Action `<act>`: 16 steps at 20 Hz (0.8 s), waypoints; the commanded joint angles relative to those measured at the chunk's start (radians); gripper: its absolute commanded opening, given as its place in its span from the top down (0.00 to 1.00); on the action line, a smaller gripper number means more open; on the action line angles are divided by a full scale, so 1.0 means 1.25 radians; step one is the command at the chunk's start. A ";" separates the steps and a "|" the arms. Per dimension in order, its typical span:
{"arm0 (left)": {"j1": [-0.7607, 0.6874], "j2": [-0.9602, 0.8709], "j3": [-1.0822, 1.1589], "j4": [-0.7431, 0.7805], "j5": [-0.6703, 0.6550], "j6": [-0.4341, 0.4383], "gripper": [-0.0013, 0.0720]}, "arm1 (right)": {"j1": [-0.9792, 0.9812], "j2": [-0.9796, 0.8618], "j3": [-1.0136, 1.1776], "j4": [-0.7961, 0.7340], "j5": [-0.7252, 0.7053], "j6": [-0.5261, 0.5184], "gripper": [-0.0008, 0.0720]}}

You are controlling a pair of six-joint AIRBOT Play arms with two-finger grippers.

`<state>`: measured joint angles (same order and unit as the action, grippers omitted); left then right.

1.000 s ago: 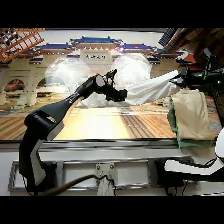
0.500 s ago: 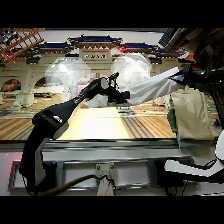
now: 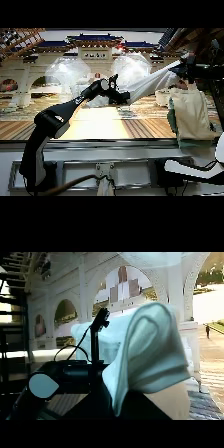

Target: Fold the clothes and pants, and hang the long-sleeved shirts on hangers.

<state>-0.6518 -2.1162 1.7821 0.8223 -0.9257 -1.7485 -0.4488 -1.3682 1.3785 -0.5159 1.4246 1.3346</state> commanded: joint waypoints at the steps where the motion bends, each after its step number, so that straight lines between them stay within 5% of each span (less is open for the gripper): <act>1: 0.001 -0.001 0.000 -0.031 -0.001 -0.001 0.98 | 0.024 0.001 0.001 -0.010 -0.020 0.016 0.96; 4: 0.008 0.008 0.000 -0.103 -0.018 0.039 0.98 | 0.052 0.000 0.001 -0.044 -0.040 0.037 0.96; 11: 0.104 0.146 0.000 -0.204 -0.255 0.278 0.98 | 0.114 0.000 0.001 -0.049 -0.110 0.095 0.96; 13: 0.152 0.211 0.000 -0.138 -0.320 0.321 0.98 | 0.156 0.000 0.001 -0.048 -0.143 0.123 0.96; 16: 0.233 0.309 -0.002 0.162 -0.396 0.301 0.98 | 0.248 0.000 0.001 -0.032 -0.211 0.168 0.96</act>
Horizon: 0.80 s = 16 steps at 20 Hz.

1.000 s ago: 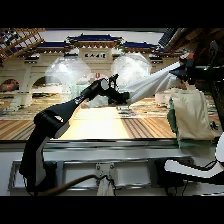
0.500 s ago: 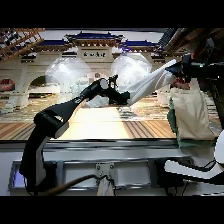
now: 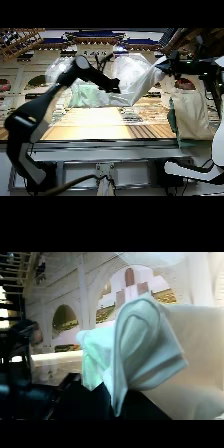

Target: Fold the clothes and pants, and hang the long-sleeved shirts on hangers.

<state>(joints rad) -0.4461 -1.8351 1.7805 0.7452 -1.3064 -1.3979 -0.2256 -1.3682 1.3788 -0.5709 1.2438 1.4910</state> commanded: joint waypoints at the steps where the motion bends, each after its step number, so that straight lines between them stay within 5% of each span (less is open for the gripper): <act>1: 0.095 0.111 -0.001 0.316 -0.116 0.003 0.98 | 0.112 0.000 0.001 0.018 -0.102 0.062 0.96; 10: 0.346 0.451 -0.221 0.602 -0.193 -0.030 0.98 | 0.494 -0.126 0.001 0.015 -0.379 0.140 0.96; 16: 0.458 0.664 -0.409 0.618 -0.179 -0.027 0.98 | 0.681 -0.341 0.096 0.119 -0.537 0.132 0.96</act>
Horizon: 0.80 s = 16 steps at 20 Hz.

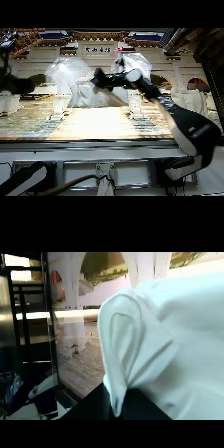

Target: Fold the clothes and pants, and hang the long-sleeved shirts on hangers.

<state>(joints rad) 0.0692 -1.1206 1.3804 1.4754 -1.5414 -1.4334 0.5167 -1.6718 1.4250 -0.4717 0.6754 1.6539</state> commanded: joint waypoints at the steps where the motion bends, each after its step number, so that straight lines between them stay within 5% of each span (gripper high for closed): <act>1: 0.046 0.115 -0.124 0.034 0.026 0.001 0.98 | 0.111 -0.139 0.104 0.040 -0.097 0.002 0.96; 6: 0.046 0.160 -0.278 0.034 0.061 0.001 0.98 | 0.177 -0.313 0.274 0.042 -0.137 0.074 0.96; 7: 0.046 0.160 -0.289 0.034 0.069 0.001 0.98 | 0.181 -0.333 0.288 0.044 -0.137 0.074 0.90; 9: 0.046 0.160 -0.293 0.031 0.091 0.001 0.98 | 0.184 -0.352 0.299 0.056 -0.133 0.073 0.51; 16: 0.046 0.155 -0.293 0.031 0.148 -0.002 0.98 | 0.121 -0.302 0.354 -0.013 0.111 0.023 0.49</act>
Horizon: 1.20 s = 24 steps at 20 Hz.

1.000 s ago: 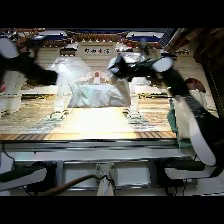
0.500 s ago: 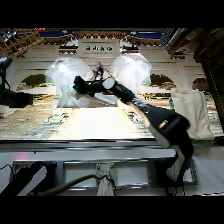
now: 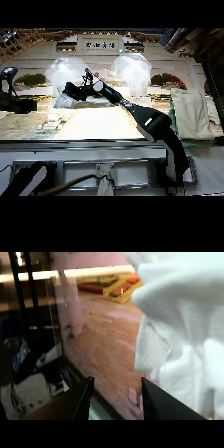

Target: Fold the clothes and pants, and hang the long-sleeved shirts on hangers.

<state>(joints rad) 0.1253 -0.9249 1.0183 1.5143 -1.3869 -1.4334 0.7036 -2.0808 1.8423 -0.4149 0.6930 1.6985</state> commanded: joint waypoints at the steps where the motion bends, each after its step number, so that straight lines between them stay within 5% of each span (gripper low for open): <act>1: 0.001 -0.002 -0.003 0.000 0.028 -0.002 0.98 | -0.051 0.052 0.020 -0.130 0.124 -0.007 0.50; 5: 0.001 -0.001 -0.003 0.000 0.032 -0.003 0.98 | -0.175 0.174 0.020 -0.589 0.298 0.129 0.50; 6: 0.001 -0.001 -0.003 0.000 0.036 -0.010 0.98 | -0.212 0.195 0.018 -0.693 0.363 0.129 0.57; 8: 0.001 -0.001 -0.003 -0.014 0.056 -0.024 0.98 | -0.294 0.208 0.001 -0.778 0.493 0.134 0.62; 11: 0.001 -0.001 -0.003 -0.097 0.094 -0.023 0.98 | -0.399 0.209 -0.084 -0.620 0.539 0.090 0.56; 13: 0.001 -0.001 -0.003 -0.161 0.126 -0.023 0.98 | -0.430 0.208 -0.151 -0.472 0.466 0.034 0.33; 16: 0.001 -0.001 -0.003 -0.215 0.152 -0.023 0.98 | -0.431 0.197 -0.217 -0.367 0.343 -0.009 0.33; 24: 0.001 -0.002 -0.003 -0.214 0.178 -0.023 0.96 | -0.374 0.114 -0.227 -0.294 0.322 -0.050 0.33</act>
<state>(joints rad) 0.1257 -0.9260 1.0145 1.2564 -1.1858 -1.4628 0.2104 -1.9118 1.5673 -0.8223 1.1122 1.6547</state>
